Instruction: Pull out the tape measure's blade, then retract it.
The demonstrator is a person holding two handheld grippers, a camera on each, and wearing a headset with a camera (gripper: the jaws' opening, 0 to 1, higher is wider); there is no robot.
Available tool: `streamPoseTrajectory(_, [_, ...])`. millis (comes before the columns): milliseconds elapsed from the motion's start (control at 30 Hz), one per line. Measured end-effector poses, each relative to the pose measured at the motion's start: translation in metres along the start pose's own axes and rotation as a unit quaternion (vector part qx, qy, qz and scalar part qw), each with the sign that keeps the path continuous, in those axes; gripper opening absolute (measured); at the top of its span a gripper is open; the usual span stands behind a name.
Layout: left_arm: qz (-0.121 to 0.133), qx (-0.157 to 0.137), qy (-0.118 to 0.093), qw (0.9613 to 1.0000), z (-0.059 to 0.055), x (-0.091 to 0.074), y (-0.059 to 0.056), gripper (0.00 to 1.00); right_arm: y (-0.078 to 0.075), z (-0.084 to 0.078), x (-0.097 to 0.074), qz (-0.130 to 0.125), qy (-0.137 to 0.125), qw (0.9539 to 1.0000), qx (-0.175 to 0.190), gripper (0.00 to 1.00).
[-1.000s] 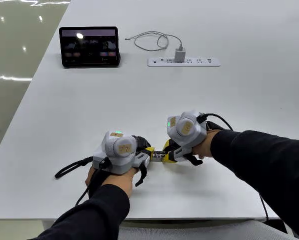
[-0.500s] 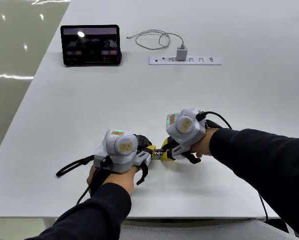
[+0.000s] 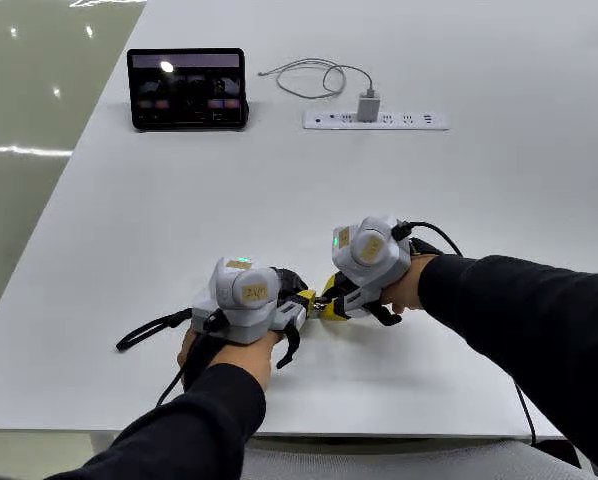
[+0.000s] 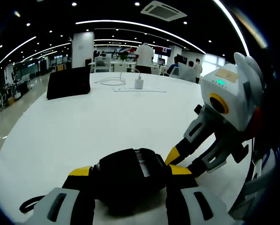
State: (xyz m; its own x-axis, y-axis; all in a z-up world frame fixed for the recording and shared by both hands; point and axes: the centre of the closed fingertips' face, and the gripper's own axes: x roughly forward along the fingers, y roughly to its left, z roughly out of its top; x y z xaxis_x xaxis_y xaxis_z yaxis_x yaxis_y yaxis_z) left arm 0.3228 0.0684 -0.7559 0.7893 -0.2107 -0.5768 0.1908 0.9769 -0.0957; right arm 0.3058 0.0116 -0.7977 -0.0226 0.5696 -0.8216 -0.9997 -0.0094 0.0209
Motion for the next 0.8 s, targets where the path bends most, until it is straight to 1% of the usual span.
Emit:
streamPoseTrajectory(67, [0.001, -0.001, -0.001, 1.0, 0.0003, 0.0002, 0.0002, 0.57, 0.0001, 0.0005, 0.0008, 0.0, 0.001, 1.0, 0.002, 0.11])
streamPoseTrajectory(167, [-0.001, 0.0, 0.0, 1.0, 0.0007, 0.0005, 0.0002, 0.57, 0.0, 0.0038, 0.0029, -0.003, -0.001, 1.0, -0.005, 0.11])
streamPoseTrajectory(267, [0.0, -0.001, -0.001, 1.0, 0.0004, -0.0001, -0.0002, 0.57, 0.0007, 0.005, 0.0029, -0.003, -0.002, 1.0, 0.0, 0.11])
streamPoseTrajectory(367, [0.0, -0.002, -0.001, 1.0, 0.0011, 0.0002, 0.0005, 0.57, 0.0007, 0.0056, 0.0033, -0.006, -0.003, 1.0, -0.002, 0.11])
streamPoseTrajectory(533, [-0.001, -0.005, -0.002, 1.0, 0.0011, -0.0004, 0.0002, 0.57, 0.0001, 0.0097, 0.0051, -0.005, -0.012, 0.9999, 0.004, 0.11])
streamPoseTrajectory(700, [0.0, -0.002, -0.001, 1.0, 0.0008, -0.0002, 0.0006, 0.57, 0.001, 0.008, 0.0031, -0.005, -0.014, 0.9999, 0.005, 0.12])
streamPoseTrajectory(800, [0.001, -0.003, -0.001, 1.0, 0.0008, -0.0004, 0.0008, 0.57, 0.002, 0.0065, 0.0011, -0.011, -0.02, 0.9997, -0.004, 0.12])
